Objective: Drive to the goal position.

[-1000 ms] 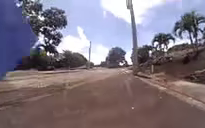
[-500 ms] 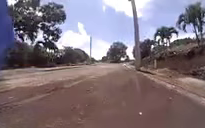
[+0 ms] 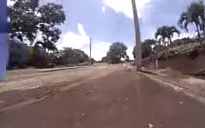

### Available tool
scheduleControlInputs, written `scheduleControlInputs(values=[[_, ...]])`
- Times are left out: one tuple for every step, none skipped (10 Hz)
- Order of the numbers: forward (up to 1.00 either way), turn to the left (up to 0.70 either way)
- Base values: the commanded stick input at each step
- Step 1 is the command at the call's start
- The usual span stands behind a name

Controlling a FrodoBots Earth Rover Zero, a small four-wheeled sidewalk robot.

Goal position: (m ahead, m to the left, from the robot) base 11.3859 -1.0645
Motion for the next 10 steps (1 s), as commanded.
scheduleControlInputs(values=[[0.5, -0.04], [0.5, -0.07], [0.5, -0.11], [0.5, -0.15], [0.5, -0.19], [0.5, -0.23], [0.5, -0.26], [0.5, -0.17], [0.5, -0.05], [0.5, 0.0]])
